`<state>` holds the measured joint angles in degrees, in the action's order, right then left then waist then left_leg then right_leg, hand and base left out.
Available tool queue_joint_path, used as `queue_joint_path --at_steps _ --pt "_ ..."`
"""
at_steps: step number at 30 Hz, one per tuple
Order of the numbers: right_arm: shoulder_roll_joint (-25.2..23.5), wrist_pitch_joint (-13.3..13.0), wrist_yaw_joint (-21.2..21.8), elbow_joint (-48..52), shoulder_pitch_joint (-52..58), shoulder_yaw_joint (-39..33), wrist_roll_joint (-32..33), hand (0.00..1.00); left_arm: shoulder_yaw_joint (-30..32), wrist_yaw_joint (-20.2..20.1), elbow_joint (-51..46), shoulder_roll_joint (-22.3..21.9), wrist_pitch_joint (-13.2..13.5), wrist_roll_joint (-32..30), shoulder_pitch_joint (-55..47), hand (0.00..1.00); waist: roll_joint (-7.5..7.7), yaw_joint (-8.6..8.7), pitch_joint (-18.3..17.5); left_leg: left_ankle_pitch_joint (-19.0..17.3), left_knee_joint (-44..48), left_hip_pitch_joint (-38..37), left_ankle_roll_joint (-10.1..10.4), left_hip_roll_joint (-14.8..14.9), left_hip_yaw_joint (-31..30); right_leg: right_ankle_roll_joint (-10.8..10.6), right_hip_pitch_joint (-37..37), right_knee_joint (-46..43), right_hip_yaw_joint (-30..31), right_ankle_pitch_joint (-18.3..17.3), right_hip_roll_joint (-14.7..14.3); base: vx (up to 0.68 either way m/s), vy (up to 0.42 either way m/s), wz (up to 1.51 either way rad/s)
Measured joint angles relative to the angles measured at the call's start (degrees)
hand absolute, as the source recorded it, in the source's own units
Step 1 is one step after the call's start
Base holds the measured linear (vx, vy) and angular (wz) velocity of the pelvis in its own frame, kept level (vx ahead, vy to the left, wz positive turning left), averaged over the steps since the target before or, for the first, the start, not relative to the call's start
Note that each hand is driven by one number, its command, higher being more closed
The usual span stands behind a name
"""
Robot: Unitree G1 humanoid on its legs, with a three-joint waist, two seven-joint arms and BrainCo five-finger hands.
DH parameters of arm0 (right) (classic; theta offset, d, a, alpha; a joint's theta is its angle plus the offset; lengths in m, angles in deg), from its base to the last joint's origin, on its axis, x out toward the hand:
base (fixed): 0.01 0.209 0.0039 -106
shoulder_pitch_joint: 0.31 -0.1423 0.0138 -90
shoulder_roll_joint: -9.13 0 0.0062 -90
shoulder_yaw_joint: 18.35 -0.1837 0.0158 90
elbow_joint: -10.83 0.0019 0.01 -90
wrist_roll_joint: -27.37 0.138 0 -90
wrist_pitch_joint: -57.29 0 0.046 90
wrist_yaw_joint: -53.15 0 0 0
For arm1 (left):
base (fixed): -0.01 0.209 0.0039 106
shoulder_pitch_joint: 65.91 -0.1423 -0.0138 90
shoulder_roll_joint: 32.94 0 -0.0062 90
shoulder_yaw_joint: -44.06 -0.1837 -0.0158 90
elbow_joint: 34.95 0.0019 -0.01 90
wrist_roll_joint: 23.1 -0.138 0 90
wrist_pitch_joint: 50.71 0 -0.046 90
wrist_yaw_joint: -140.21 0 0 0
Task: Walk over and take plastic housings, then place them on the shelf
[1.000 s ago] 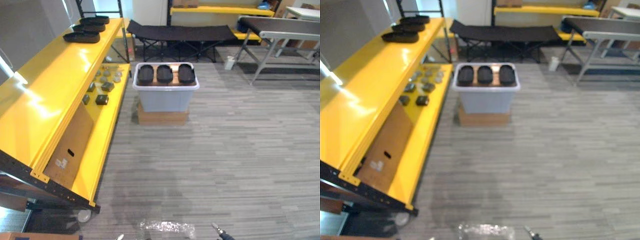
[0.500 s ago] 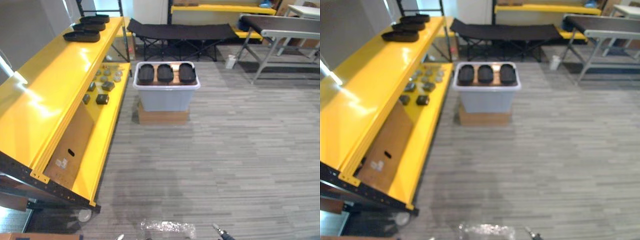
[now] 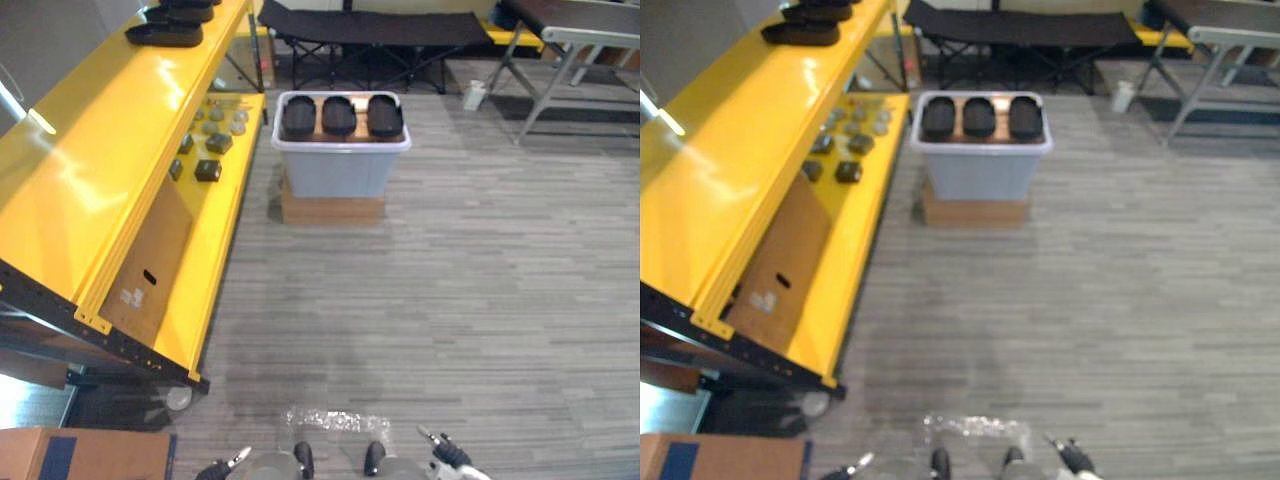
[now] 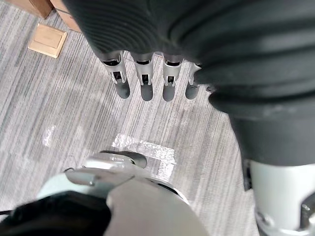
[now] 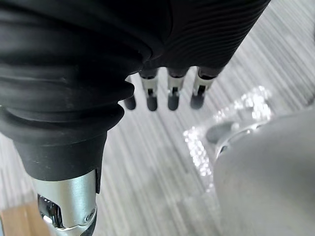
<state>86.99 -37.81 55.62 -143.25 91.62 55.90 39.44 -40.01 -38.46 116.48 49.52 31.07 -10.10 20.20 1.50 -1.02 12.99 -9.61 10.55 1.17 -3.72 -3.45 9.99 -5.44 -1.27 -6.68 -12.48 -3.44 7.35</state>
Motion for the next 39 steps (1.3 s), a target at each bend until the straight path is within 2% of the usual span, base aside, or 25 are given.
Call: queue_joint_path --at_steps 5,10,14,16,22,25,26,27,29,31,33,34,36,39 --pt "0.0 -0.36 0.03 0.33 -0.11 0.06 0.02 0.0 -0.55 0.37 0.01 0.2 -0.19 -0.54 0.29 0.0 -0.07 -0.28 0.15 -1.44 2.17 -0.09 1.31 0.05 0.02 -0.2 -0.9 -0.2 0.04 0.07 0.15 0.1 0.039 0.01" --pt "0.33 -2.93 -0.09 1.14 -1.13 1.03 0.23 0.0 -1.37 2.14 -0.1 0.17 0.72 -0.67 1.83 0.0 -0.25 -1.06 0.74 -2.34 4.23 -0.57 2.74 0.51 0.0 -0.06 -1.82 -0.66 -0.02 0.02 0.01 0.08 0.011 0.03" --pt "0.56 -3.21 -0.01 2.28 -1.22 2.49 0.38 0.0 -1.78 2.78 -0.42 0.13 2.38 -0.67 1.65 0.0 -0.21 -1.3 1.41 -3.59 5.24 -1.16 2.1 1.18 0.1 0.33 -2.53 -0.84 0.11 -0.29 -0.53 0.0 0.0 -0.03" --pt "0.6 -2.9 0.01 2.24 -0.87 2.5 0.35 0.0 -1.8 3.13 -0.65 0.06 2.66 -0.68 1.41 0.0 -0.24 -1.28 1.42 -4.17 6.01 -1.29 2.3 1.33 0.29 0.32 -2.85 -1.04 0.23 -0.67 -0.55 -0.03 0.007 -0.08" --pt "0.77 -1.2 0.02 2.2 0.51 3.7 0.7 0.0 -1.71 3.22 -0.81 -0.3 3.14 -2.74 -0.08 0.0 -0.55 -1.13 1.29 -6.04 8.14 -2.06 1.23 2.04 1.85 -0.31 -2.83 -3.22 1.68 -2.2 -0.66 -0.03 0.013 -0.14" --pt "0.96 -1.02 0.01 2.23 2.6 3.18 2.14 0.0 -1.43 3.13 -1.75 -0.32 2.86 -2.84 -0.75 0.0 -0.48 -1.16 1.16 -9.47 13.05 -0.93 -0.22 2.5 1.7 -1.22 -0.76 -9.42 1.75 -5.85 -0.05 -0.05 0.057 0.01" --pt "0.87 -0.9 0.1 2.25 3.21 2.25 3.06 0.0 -1.42 2.94 -1.74 -0.21 2.35 -2.86 -0.75 0.0 -0.35 -1.14 1.25 -11.05 14.91 -0.64 -1.22 2.67 1.73 -1.65 0.9 -15.38 1.85 -7.16 0.59 -0.04 0.079 -0.03" --pt "0.93 -0.78 0.15 2.27 3.62 1.95 3.19 0.0 -1.41 2.7 -1.66 -0.15 1.75 -3.18 -1.17 0.0 -0.47 -1.15 1.36 -11.79 15.79 -1.13 -1.75 2.96 1.74 -1.55 4.49 -23.55 1.92 -7.25 1.38 -0.02 0.085 -0.01" --pt "0.7 0.15 0.52 2.08 4.73 1.6 3.15 0.0 -0.69 2.38 -1.6 -0.14 1.44 -4.66 -1.83 0.0 -0.25 -0.61 1.42 -12.21 15.96 -2.32 -1.91 3.54 1.59 -0.46 7.75 -29.57 1.92 -8.24 1.79 0.03 0.045 0.05" --pt "0.33 1.51 1.37 1.84 6.21 0.92 2.95 0.0 0.49 2.23 -1.61 -0.47 0.43 -4.61 -2.31 0.0 -0.36 -0.51 1.29 -12.79 15.87 -3.24 -0.85 4.96 1.29 -0.45 8.72 -26.63 1.92 -8.27 0.25 0.14 -0.011 0.02" --pt "-0.52 2.01 2.14 1.31 7.3 -1.41 2.76 0.0 0.55 1.86 -1.63 -0.55 -0.57 -4.62 -1.54 0.0 -0.64 -0.18 1.21 -13.25 15.79 -3.05 0.03 6.12 0.52 -1.13 10.0 -19.29 2.5 -7.61 -1.47 0.18 -0.052 0.07" --pt "-0.89 2.44 2.45 0.59 7.89 -3.04 2.77 0.0 0.64 1.8 -1.62 -0.82 -1.14 -4.67 -1.08 0.0 -0.88 0.37 1.2 -13.38 15.58 -3.15 0.4 6.7 0.04 -1.71 10.43 -13.96 3.47 -6.63 -2.5 0.18 -0.064 0.06" --pt "-1.56 3.85 2.41 0.6 10.05 -4.7 2.77 0.0 2.52 1.47 -1.7 -1.45 -2.03 -5.06 -0.47 0.0 -1.02 0.68 1.13 -14.49 14.55 -5.18 2.45 7.0 0.18 -0.78 11.53 -7.69 3.49 -2.16 -2.62 0.28 -0.124 -0.01" --pt "-2.23 5.37 2.61 0.64 11.98 -5.18 0.76 0.0 3.81 1.47 -1.76 -1.9 -1.88 -5.04 -0.65 0.0 -1.37 1.28 0.99 -16.07 13.05 -8.66 5.3 7.35 0.16 0.7 12.57 -8.86 3.54 1.32 -2.55 0.34 -0.193 0.05"
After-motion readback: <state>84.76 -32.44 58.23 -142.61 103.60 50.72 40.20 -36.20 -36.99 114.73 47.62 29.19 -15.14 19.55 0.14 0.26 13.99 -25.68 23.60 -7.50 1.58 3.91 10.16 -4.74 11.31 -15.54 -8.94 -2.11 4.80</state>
